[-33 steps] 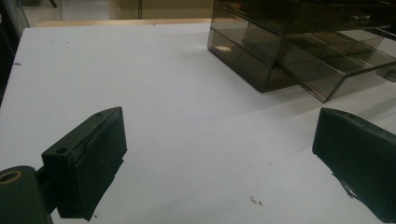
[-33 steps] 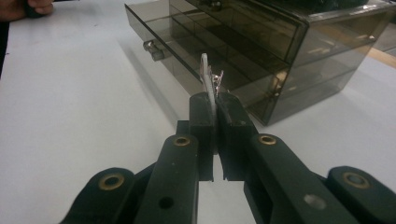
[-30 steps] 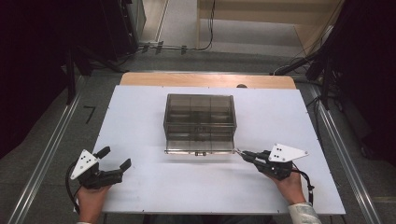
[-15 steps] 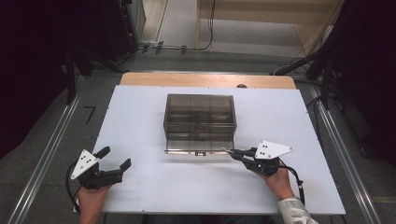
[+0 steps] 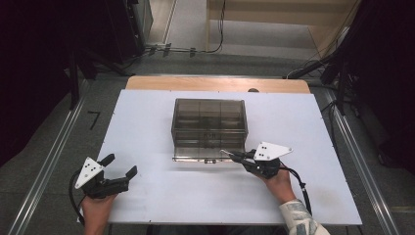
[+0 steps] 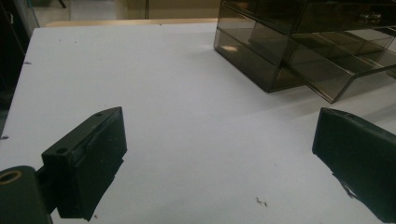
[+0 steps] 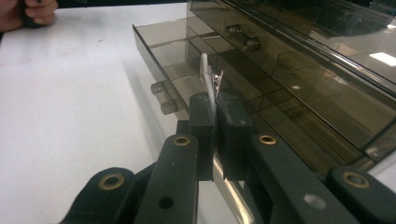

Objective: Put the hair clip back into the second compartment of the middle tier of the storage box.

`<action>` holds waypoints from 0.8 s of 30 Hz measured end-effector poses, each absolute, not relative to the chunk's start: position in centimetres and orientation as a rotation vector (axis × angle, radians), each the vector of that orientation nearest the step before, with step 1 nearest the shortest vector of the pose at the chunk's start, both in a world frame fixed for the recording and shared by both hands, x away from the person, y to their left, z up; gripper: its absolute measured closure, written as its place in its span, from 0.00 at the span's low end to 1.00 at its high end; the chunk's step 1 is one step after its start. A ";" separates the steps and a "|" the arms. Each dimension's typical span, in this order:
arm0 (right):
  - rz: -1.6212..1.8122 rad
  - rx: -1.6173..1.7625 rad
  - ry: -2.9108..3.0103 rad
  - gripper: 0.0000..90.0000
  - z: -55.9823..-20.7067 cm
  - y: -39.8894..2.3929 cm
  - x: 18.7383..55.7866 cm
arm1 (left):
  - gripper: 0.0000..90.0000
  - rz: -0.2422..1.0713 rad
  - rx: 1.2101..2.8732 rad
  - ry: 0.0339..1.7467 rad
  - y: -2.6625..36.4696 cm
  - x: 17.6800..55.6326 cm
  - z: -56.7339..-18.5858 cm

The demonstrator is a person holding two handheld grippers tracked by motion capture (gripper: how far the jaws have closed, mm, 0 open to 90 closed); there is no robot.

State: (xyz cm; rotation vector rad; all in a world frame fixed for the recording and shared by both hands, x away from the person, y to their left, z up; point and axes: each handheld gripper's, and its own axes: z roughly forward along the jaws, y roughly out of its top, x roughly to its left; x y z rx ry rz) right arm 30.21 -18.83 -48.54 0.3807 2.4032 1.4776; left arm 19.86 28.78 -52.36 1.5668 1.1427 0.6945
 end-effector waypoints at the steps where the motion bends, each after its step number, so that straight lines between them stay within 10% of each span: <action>1: 1.472 0.385 2.403 0.93 -48.5 -18.6 30.3 | 0.04 0.695 1.567 1.142 28.8 19.9 -52.4; 24: 1.412 0.506 2.368 0.93 -48.7 -13.3 30.8 | 0.04 0.700 1.568 1.135 28.7 19.8 -52.4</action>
